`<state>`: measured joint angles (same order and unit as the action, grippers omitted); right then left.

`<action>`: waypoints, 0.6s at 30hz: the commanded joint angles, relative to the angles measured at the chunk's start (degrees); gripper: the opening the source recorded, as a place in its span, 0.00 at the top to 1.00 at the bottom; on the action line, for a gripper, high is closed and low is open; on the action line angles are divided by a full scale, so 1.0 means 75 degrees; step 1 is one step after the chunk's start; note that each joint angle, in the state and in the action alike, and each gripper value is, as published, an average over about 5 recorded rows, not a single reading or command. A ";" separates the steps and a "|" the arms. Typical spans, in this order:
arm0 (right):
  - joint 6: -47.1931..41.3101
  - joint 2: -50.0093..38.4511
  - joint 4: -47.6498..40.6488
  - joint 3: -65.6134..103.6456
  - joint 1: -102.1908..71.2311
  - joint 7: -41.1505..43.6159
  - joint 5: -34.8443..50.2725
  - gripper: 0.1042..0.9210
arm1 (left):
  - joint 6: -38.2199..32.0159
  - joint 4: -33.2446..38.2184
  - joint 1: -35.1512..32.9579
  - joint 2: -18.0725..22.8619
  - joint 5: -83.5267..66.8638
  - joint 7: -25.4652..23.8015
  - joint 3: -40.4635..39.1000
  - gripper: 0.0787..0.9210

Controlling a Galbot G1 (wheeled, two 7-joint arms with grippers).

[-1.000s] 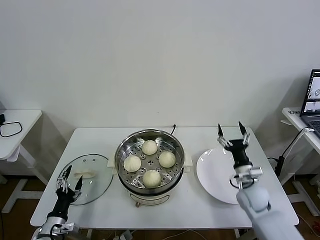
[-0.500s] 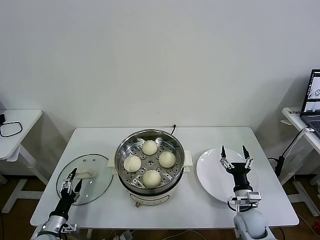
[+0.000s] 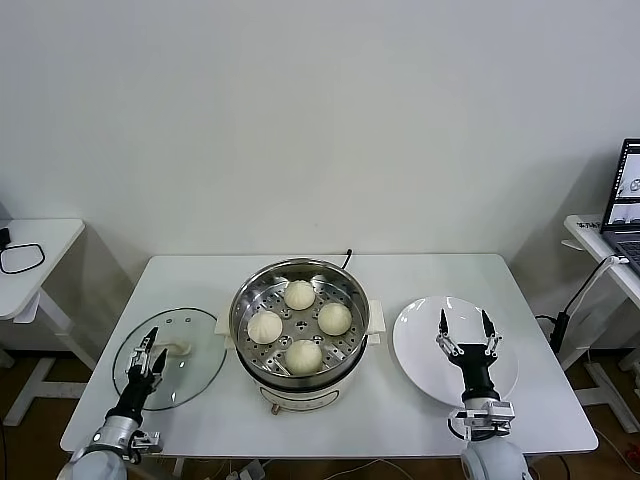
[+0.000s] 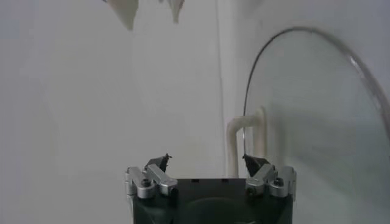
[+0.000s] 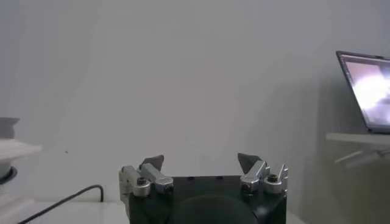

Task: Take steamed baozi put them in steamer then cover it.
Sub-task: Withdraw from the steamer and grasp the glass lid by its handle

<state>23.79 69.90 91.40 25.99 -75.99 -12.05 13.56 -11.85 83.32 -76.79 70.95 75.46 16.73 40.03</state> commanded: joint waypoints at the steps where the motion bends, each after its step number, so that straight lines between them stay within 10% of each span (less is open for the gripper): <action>1: 0.0025 0.0148 -0.0027 0.0050 -0.0105 0.0018 -0.0116 0.12 | 0.0064 -0.0387 0.0445 0.0045 0.0136 0.0041 -0.0109 0.12; 18: 0.0065 0.0207 -0.0005 0.0187 -0.0170 0.0060 -0.0195 0.12 | 0.0224 -0.0785 0.1038 0.0101 0.0308 0.0041 -0.0339 0.12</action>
<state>24.20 71.25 91.17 27.11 -77.02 -11.63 12.29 -10.55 79.19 -71.29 71.82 76.95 17.09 38.07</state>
